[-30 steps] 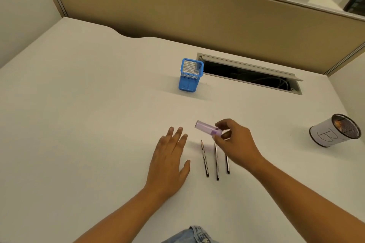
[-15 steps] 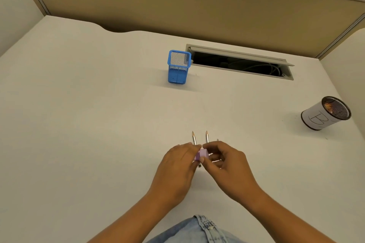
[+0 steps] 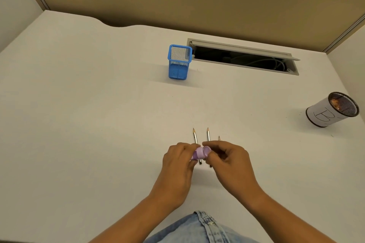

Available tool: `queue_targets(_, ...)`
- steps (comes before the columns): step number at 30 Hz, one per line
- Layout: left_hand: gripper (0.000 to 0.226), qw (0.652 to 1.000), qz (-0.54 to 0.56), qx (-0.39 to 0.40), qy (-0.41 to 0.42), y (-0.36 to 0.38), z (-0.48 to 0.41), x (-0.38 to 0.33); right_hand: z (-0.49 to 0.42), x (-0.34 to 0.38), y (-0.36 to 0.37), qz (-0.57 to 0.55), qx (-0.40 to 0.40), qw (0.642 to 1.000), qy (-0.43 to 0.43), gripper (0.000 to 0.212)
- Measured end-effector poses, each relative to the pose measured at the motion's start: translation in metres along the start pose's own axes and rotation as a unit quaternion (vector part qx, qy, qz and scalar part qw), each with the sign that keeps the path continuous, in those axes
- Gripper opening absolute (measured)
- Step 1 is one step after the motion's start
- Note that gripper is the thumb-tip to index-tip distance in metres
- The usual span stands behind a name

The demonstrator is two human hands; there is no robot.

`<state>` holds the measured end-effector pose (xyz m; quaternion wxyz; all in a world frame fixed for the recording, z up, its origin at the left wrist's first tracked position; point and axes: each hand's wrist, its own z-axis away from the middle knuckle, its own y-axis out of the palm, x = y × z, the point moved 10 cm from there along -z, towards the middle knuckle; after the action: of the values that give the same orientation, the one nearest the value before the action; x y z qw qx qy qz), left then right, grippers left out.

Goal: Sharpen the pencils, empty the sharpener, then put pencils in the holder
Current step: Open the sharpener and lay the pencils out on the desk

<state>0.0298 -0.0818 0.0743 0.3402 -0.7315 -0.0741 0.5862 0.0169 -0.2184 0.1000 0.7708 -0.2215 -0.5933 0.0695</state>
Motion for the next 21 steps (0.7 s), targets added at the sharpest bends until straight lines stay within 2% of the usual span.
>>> queue_targets(2,0.035,1.000,-0.009,-0.005,0.003,-0.003,0.000,-0.001,-0.003,-0.006,-0.002,-0.037,-0.005,0.999,0.038,0.019)
queue_targets(5,0.034,1.000,-0.007,0.006,0.005,-0.005,-0.003,-0.003,-0.006,-0.019,0.002,-0.152,0.004,0.979,0.138,0.019)
queue_targets(9,0.031,0.999,0.043,0.015,-0.007,-0.005,-0.006,-0.007,-0.008,-0.018,0.010,-0.172,0.071,0.968,0.170,0.018)
queue_targets(12,0.036,0.996,0.070,0.018,-0.046,-0.004,-0.006,-0.001,-0.022,-0.035,-0.009,-0.181,0.009,0.963,0.198,0.022)
queue_targets(13,0.037,0.996,0.074,0.021,-0.050,-0.004,-0.006,0.000,-0.028,-0.044,-0.019,-0.149,-0.017,0.969,0.198,0.021)
queue_targets(15,0.031,0.995,0.080,0.027,-0.044,-0.006,-0.006,-0.001,-0.039,-0.056,-0.039,-0.009,-0.050,0.985,0.167,0.011)
queue_targets(17,0.027,0.994,0.096,0.020,-0.051,-0.009,-0.005,0.001,-0.046,-0.065,-0.045,0.124,-0.046,0.981,0.140,0.001)
queue_targets(21,0.029,0.990,0.125,-0.001,-0.067,-0.018,-0.002,0.003,-0.046,-0.082,-0.034,0.215,-0.008,0.967,0.137,0.024)
